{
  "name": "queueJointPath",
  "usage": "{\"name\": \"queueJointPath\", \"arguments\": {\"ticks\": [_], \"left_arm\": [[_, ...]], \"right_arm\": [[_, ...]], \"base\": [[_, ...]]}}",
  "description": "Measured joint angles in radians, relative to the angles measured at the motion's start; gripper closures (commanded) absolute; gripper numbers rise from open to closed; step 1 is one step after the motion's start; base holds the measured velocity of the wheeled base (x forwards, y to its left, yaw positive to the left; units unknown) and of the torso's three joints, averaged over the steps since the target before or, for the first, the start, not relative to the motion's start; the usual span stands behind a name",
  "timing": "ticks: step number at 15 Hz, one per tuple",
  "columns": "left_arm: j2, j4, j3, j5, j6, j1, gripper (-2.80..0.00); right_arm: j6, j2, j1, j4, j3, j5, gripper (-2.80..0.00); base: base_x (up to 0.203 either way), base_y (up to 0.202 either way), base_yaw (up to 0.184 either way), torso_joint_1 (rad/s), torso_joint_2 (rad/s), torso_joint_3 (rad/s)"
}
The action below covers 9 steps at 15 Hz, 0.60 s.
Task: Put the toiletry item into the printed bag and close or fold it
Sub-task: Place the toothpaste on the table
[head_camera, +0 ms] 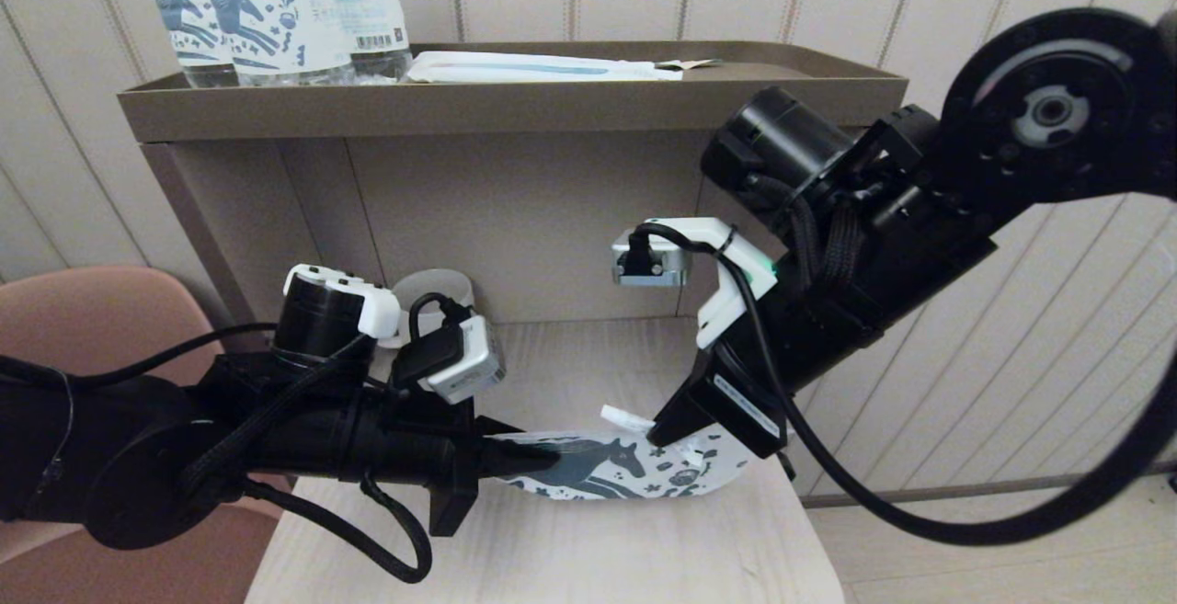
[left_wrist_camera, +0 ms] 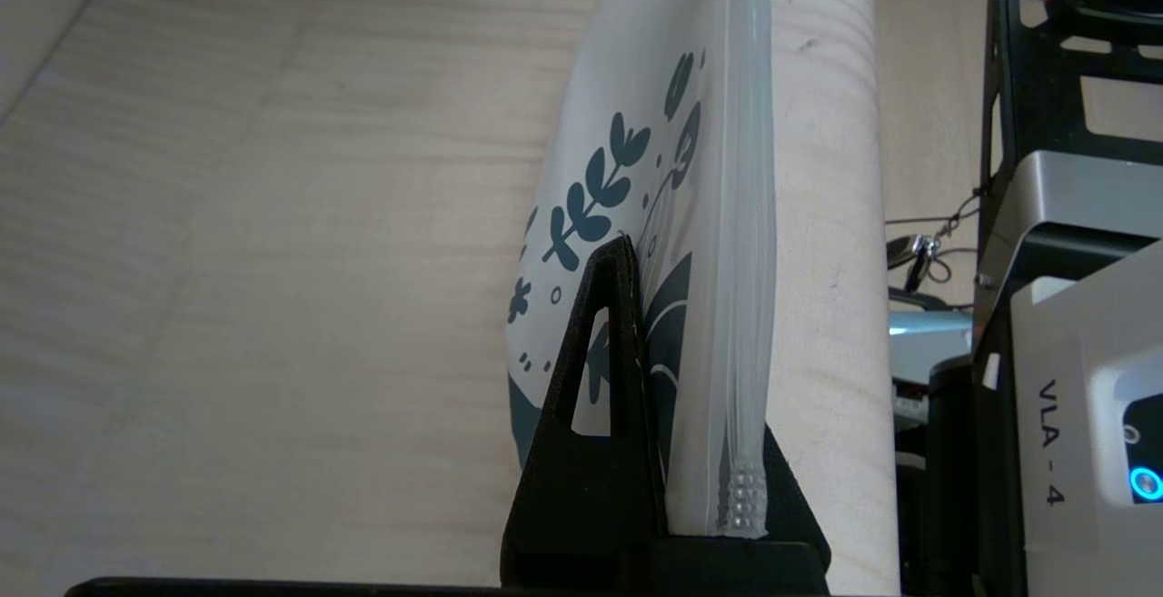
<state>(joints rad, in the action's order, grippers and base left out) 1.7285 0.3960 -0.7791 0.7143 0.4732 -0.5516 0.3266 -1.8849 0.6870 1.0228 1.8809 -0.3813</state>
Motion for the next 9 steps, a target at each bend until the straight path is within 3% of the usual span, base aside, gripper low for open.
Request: {"name": "queueJointPath", "arguments": {"ticks": [9], "left_arm": [[-0.016,0.0,0.008,0.003,0.002,0.007,0.0]], "right_arm": [[0.0,-0.044,-0.006,-0.032,0.017,0.0,0.0]], "base": [[0.0,0.0,0.0,0.0,0.0,0.0]]}}
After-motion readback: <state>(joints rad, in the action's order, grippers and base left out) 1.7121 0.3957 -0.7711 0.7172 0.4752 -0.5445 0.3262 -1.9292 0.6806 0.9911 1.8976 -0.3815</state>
